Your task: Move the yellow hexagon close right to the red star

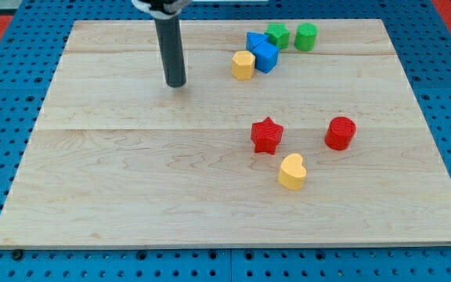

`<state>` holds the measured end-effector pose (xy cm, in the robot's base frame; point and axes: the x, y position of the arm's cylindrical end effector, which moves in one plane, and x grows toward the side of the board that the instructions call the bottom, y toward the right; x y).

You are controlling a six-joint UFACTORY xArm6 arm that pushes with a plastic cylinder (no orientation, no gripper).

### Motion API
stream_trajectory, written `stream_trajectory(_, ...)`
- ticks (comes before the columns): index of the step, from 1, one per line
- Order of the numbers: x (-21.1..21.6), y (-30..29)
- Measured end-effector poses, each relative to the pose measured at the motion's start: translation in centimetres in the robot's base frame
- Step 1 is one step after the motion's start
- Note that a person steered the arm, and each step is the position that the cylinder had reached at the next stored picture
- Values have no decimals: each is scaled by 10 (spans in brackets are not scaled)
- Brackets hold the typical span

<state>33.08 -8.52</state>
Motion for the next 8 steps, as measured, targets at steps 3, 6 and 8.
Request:
stream_trajectory(3,-44,35)
stream_trajectory(6,14,54)
stream_trajectory(8,-91,112)
